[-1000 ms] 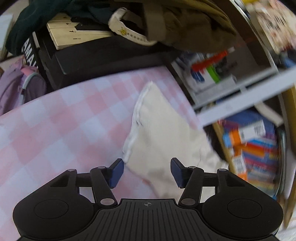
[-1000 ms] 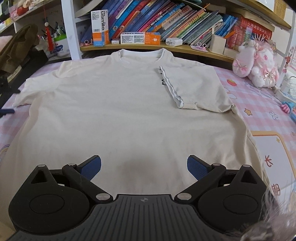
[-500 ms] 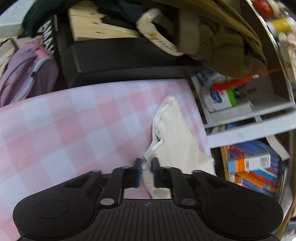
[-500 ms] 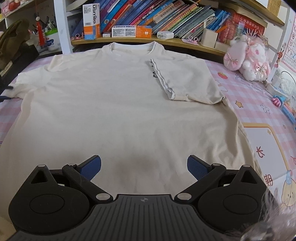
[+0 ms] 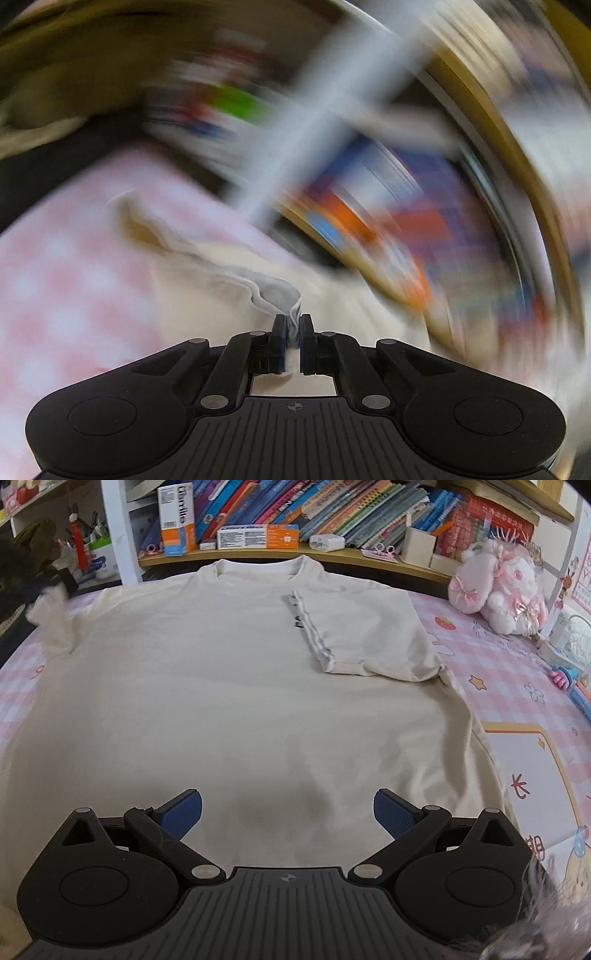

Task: Fold clothes
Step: 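Fold the pinched side and sleeve toward the center with the left gripper, release, then withdraw both grippers and move them toward the shirt hem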

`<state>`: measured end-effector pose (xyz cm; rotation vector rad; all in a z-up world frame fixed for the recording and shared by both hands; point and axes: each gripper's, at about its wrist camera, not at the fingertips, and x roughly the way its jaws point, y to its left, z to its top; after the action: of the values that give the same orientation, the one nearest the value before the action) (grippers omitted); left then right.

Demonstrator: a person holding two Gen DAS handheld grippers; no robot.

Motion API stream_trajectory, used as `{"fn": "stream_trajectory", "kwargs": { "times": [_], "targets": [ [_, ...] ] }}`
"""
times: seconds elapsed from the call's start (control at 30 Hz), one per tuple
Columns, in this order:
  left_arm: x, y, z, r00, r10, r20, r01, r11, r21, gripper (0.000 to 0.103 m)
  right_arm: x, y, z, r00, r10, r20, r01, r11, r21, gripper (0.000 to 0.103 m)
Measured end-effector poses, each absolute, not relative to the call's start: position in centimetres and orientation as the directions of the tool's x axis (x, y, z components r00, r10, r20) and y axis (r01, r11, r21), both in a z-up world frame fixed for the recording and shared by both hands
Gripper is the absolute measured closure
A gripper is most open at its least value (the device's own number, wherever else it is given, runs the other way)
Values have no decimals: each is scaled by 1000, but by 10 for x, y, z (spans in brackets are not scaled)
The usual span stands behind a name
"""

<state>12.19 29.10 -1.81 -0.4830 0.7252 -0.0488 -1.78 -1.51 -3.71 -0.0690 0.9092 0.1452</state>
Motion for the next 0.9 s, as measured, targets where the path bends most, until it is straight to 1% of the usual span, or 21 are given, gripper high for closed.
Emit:
{"fn": "stream_trajectory", "kwargs": {
  "times": [0.07, 0.1, 0.17, 0.2, 0.23, 0.27, 0.3, 0.33, 0.4, 0.5, 0.53, 0.6, 0.67, 0.7, 0.73, 0.77, 0.8, 0.83, 0.9],
  "targets": [
    [126, 242, -33, 669, -245, -702, 27, 952, -306, 91, -15, -26, -38, 607, 100, -788, -139, 990, 18, 3],
    [126, 224, -45, 628, -238, -741, 72, 966, -249, 87, -13, -31, -39, 606, 103, -789, -132, 991, 29, 3],
    [125, 213, -65, 583, -187, -791, 63, 981, -186, 86, -10, -39, -41, 599, 114, -793, -125, 991, 47, 3],
    [123, 217, -68, 582, -176, -794, 33, 980, -194, 76, -9, -43, -42, 595, 118, -795, -126, 991, 53, 3],
    [120, 225, -68, 591, -173, -787, -7, 975, -220, 63, -9, -46, -43, 592, 122, -797, -131, 990, 55, 3],
    [117, 234, -68, 600, -170, -781, -47, 968, -247, 57, -10, -49, -45, 589, 125, -799, -136, 989, 54, 3],
    [114, 246, -65, 622, -175, -763, -87, 953, -289, 46, -10, -52, -46, 585, 126, -801, -138, 989, 55, 3],
    [110, 259, -61, 648, -178, -740, -127, 933, -335, 41, -10, -55, -48, 581, 128, -804, -136, 989, 59, 3],
    [105, 283, -57, 691, -174, -702, -203, 885, -419, 41, -8, -61, -52, 571, 132, -810, -127, 989, 72, 3],
    [112, 302, -57, 700, -141, -700, -303, 829, -470, 43, -7, -69, -56, 564, 137, -814, -113, 990, 88, 3],
    [115, 305, -57, 695, -126, -707, -322, 825, -464, 46, -6, -70, -57, 565, 138, -814, -112, 990, 89, 2],
    [121, 304, -57, 686, -97, -721, -328, 844, -426, 47, -6, -71, -57, 569, 140, -811, -117, 989, 89, 2],
    [128, 300, -55, 679, -70, -731, -314, 872, -375, 61, -5, -72, -58, 572, 143, -808, -123, 989, 87, 2],
    [131, 298, -55, 668, -57, -742, -312, 884, -349, 73, -5, -72, -58, 573, 144, -807, -127, 988, 87, 2],
    [135, 297, -56, 655, -45, -754, -313, 892, -325, 88, -5, -73, -58, 575, 145, -805, -128, 988, 87, 2],
    [138, 295, -55, 645, -37, -763, -312, 899, -308, 94, -6, -74, -59, 578, 146, -803, -128, 988, 88, 1],
    [142, 293, -52, 638, -31, -770, -310, 904, -293, 99, -6, -75, -59, 581, 147, -800, -127, 988, 89, 1],
    [143, 289, -46, 642, -23, -766, -300, 912, -279, 100, -6, -75, -59, 585, 148, -798, -125, 988, 92, 1],
    [156, 273, -25, 681, -58, -730, -220, 935, -279, 100, -6, -77, -59, 592, 149, -792, -120, 988, 96, 1]
  ]
}}
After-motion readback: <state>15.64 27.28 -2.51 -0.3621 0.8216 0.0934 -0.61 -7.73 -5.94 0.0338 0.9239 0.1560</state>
